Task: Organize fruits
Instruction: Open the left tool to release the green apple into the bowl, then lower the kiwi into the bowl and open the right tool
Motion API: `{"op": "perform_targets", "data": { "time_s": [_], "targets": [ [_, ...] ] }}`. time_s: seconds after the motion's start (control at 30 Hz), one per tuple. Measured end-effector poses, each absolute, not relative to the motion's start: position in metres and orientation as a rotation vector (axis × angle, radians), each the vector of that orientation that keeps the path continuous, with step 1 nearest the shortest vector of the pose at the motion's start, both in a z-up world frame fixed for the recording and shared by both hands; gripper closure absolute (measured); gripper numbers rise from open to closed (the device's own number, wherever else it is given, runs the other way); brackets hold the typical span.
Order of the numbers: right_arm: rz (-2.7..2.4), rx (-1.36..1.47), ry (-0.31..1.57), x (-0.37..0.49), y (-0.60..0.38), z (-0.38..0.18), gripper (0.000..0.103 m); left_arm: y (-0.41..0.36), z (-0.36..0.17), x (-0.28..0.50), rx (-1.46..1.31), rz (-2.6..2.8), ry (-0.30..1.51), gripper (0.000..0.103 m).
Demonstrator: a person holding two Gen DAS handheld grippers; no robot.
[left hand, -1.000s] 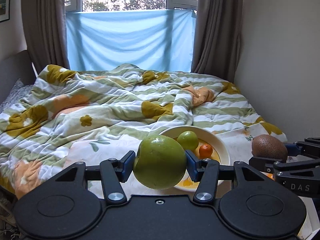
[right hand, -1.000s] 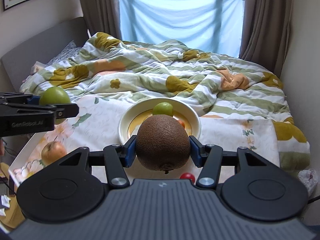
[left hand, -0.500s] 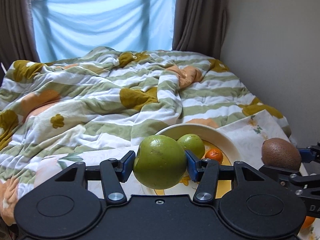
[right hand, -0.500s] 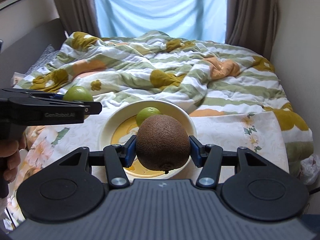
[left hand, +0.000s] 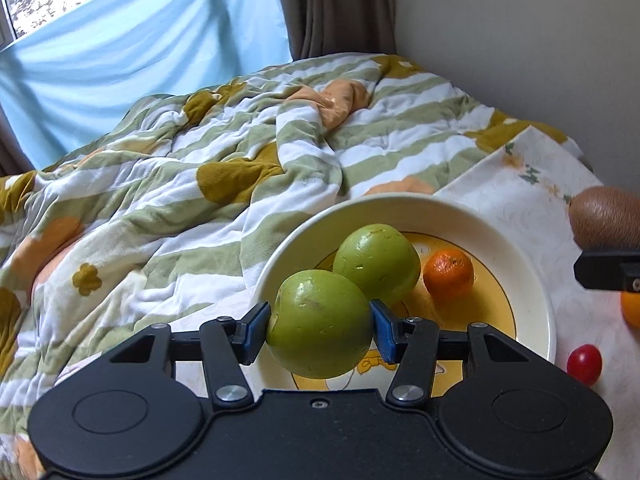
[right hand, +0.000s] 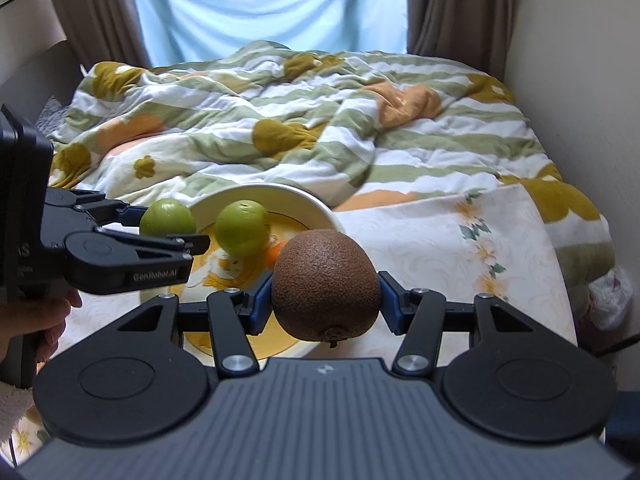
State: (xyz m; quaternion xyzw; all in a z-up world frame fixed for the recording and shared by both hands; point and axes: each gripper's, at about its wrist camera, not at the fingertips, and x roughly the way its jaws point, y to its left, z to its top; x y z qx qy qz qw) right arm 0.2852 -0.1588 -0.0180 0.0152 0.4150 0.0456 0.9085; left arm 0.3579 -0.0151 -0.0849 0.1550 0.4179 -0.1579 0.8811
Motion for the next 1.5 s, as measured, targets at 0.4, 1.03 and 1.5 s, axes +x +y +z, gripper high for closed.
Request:
{"op": "perform_targets", "data": {
  "time_s": [0.4,1.03,1.5],
  "targets": [
    [0.048,0.043,0.875,0.296,-0.167,-0.021,0.034,-0.013,-0.08,0.357,0.331,-0.318,0.853,0.002],
    [0.158,0.016,0.911,0.314,-0.134,-0.033,0.034,0.047,-0.054,0.301,0.172,-0.189,0.911,0.002],
    [0.25,-0.058,0.958,0.327,-0.088,-0.067,0.034,0.079,-0.046,0.274,0.127,-0.113,0.899,0.002]
  ]
}}
